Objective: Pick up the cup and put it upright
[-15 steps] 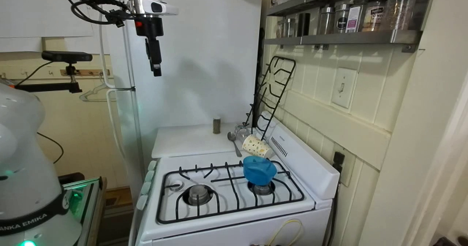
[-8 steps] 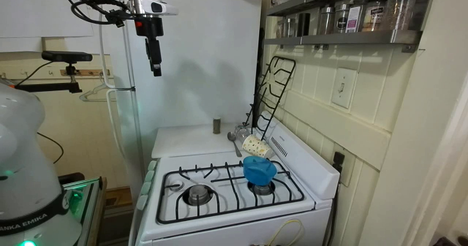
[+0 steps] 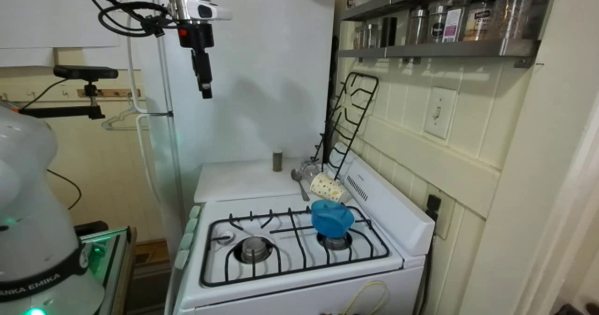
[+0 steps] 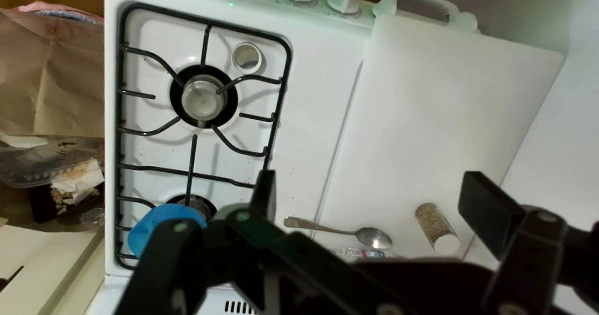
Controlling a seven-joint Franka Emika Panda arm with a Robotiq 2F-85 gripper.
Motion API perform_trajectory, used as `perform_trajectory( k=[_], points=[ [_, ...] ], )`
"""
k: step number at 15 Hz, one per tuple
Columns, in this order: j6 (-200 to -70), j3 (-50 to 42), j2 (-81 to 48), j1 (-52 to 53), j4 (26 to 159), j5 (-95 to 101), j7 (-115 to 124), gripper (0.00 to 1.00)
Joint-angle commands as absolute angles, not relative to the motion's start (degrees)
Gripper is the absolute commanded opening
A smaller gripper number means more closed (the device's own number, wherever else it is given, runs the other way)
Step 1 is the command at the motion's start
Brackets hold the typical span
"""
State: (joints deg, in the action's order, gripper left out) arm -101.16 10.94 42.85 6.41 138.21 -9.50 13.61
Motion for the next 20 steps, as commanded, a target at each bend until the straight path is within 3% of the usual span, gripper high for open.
perform_trajectory(
  k=[1,10,20],
  points=[
    [-108.22,9.15,34.8,4.7,136.68,-12.15,13.54,1.0],
    [-129.17,10.35,13.03,7.91,129.65,-16.93,14.72,1.0],
    [-114.62,5.89,5.06,3.1,129.45,-4.52,18.75,1.0]
  ],
)
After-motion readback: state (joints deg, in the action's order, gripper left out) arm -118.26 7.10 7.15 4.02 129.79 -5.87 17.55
